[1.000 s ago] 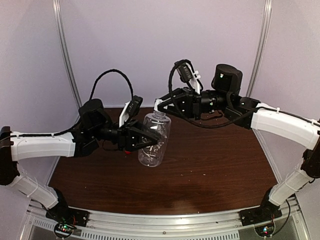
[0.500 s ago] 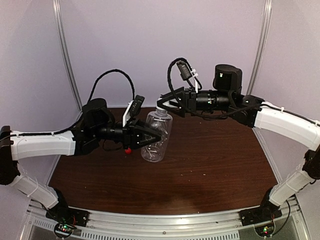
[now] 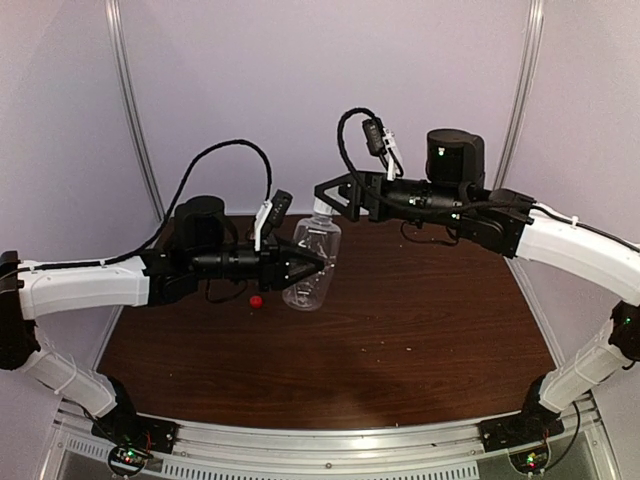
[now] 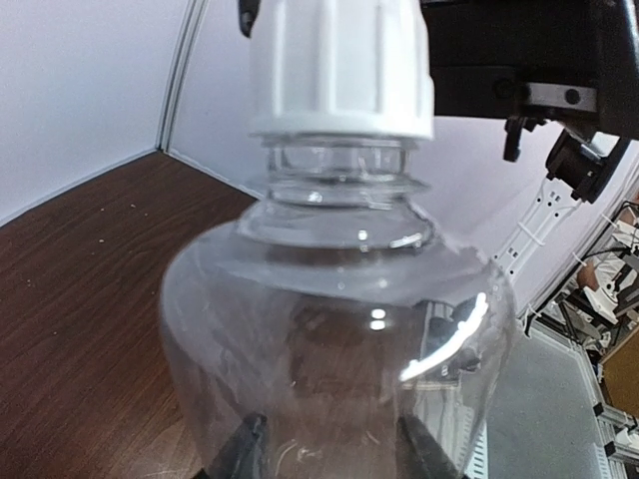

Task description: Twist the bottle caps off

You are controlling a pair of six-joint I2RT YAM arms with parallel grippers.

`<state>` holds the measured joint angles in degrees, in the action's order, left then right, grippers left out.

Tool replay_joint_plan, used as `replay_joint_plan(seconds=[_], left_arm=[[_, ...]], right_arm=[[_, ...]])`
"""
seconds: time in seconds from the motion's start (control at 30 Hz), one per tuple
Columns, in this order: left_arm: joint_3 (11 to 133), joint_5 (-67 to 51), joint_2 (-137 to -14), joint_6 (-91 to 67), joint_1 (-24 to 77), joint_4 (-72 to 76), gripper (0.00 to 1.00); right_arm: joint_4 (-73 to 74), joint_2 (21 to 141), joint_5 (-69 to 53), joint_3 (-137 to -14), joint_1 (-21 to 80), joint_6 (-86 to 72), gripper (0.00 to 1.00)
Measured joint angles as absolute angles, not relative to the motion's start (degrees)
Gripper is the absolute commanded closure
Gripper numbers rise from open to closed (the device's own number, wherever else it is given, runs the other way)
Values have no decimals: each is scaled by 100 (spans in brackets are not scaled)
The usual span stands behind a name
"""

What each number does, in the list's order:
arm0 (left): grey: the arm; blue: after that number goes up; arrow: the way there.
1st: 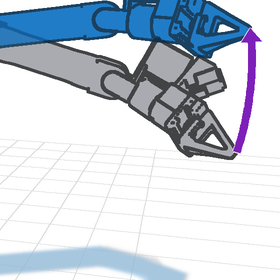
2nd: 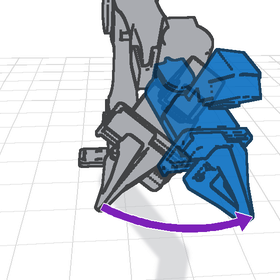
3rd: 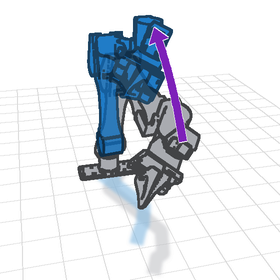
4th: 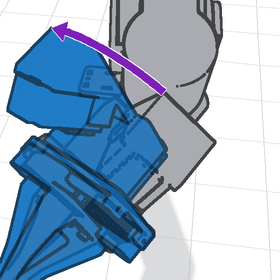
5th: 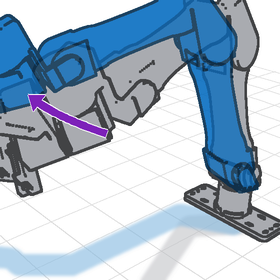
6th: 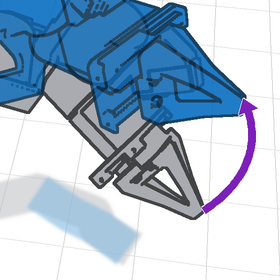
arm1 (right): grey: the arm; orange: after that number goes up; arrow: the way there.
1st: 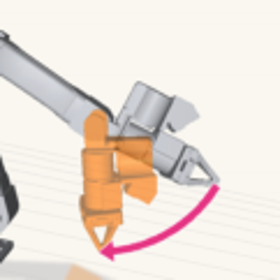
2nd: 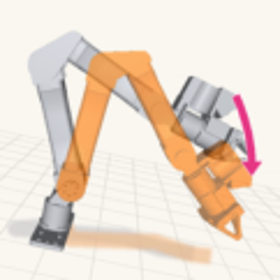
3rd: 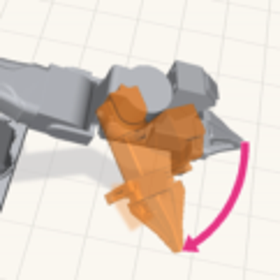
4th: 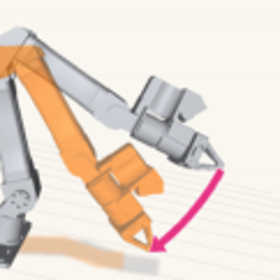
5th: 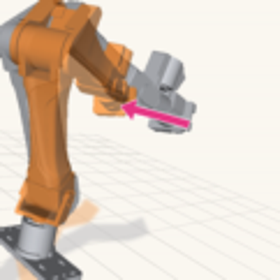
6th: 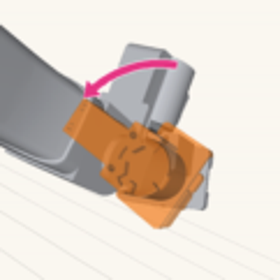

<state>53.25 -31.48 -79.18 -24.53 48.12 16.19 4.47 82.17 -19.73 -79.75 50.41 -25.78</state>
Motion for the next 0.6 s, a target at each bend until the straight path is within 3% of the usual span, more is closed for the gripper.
replay_joint_plan(seconds=[0.37,0.6], left_arm=[[5328,-2735,-7918,-2427,4812,1474,78],[5328,-2689,-7918,-2418,4812,1417,78]], right_arm=[[913,8471,-1046,-8270,5284,-2716,31],[965,8674,-1013,-8291,5301,-2755,52]])
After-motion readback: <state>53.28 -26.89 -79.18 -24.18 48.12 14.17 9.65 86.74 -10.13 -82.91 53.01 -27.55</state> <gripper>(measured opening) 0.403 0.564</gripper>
